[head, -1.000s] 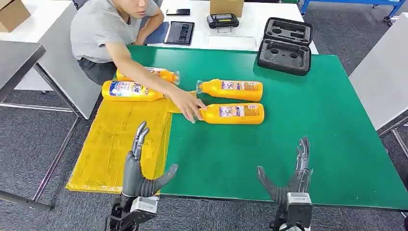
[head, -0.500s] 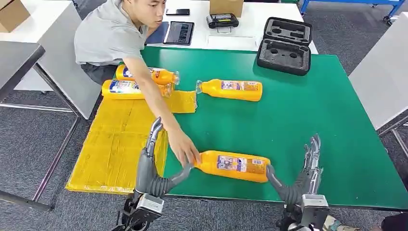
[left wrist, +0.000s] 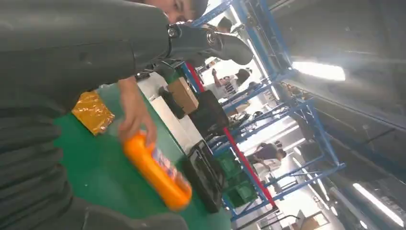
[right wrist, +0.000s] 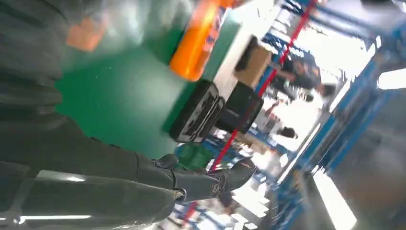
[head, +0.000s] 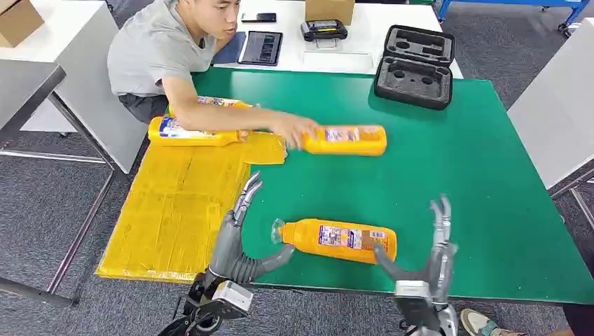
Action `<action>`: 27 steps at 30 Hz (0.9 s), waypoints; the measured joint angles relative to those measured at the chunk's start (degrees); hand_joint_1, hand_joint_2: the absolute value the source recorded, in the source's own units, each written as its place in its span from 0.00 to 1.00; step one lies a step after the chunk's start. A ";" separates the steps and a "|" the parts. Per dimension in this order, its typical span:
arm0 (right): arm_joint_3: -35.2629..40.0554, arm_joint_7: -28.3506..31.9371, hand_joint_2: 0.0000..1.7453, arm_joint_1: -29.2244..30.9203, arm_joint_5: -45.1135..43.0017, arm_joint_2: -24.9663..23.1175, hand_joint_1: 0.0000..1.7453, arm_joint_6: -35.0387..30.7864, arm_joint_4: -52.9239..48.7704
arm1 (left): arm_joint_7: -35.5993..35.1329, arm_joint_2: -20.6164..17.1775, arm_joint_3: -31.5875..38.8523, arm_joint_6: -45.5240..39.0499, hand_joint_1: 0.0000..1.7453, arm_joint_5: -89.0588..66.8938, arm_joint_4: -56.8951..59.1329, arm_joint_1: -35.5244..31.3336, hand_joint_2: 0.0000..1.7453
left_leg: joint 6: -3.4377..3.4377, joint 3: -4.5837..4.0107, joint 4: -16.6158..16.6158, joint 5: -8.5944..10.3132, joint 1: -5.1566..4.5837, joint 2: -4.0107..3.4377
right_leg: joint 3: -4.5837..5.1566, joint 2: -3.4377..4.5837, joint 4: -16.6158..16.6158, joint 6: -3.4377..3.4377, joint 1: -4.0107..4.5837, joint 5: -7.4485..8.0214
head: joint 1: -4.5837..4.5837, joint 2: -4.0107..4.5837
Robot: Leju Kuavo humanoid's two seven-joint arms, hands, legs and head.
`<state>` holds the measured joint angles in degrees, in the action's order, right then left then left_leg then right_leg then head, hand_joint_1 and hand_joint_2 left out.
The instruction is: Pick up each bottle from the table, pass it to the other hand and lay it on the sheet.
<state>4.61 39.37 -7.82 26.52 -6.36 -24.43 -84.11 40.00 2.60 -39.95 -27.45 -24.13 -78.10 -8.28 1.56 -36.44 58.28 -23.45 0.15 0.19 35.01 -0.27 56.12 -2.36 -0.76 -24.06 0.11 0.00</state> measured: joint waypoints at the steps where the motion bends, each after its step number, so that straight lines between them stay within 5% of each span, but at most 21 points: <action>1: 0.48 -0.33 1.00 0.36 1.97 0.00 0.00 -0.38 1.00 | 0.00 0.00 0.09 0.06 0.00 -0.04 0.28 -0.09 1.00 | 0.00 0.00 0.00 0.00 0.00 0.00 | 0.00 0.00 0.00 0.00 0.00 0.00 | -0.02 0.00; 17: -1.64 -3.94 1.00 5.62 5.61 0.09 0.00 -4.86 14.37 | 0.00 0.00 0.59 -0.57 0.00 -0.63 3.00 -1.32 1.00 | 0.01 0.00 0.00 0.01 -0.01 0.00 | 0.00 0.00 0.00 0.00 -0.01 0.03 | 0.00 0.00; 27: -2.16 -8.48 1.00 6.58 9.64 0.09 0.00 -0.93 17.69 | 0.00 0.00 1.57 -0.37 0.00 -1.20 3.67 -2.08 1.00 | 0.01 0.00 0.00 0.01 0.00 0.00 | 0.01 0.00 0.00 0.01 0.00 0.01 | 0.00 0.00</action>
<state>2.45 30.89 -1.24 36.17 -6.27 -25.36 -66.42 40.00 2.60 -38.38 -27.83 -25.33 -74.42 -10.36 1.57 -36.44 58.28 -23.44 0.15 0.18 35.02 -0.26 56.13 -2.34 -0.77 -24.04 0.11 0.00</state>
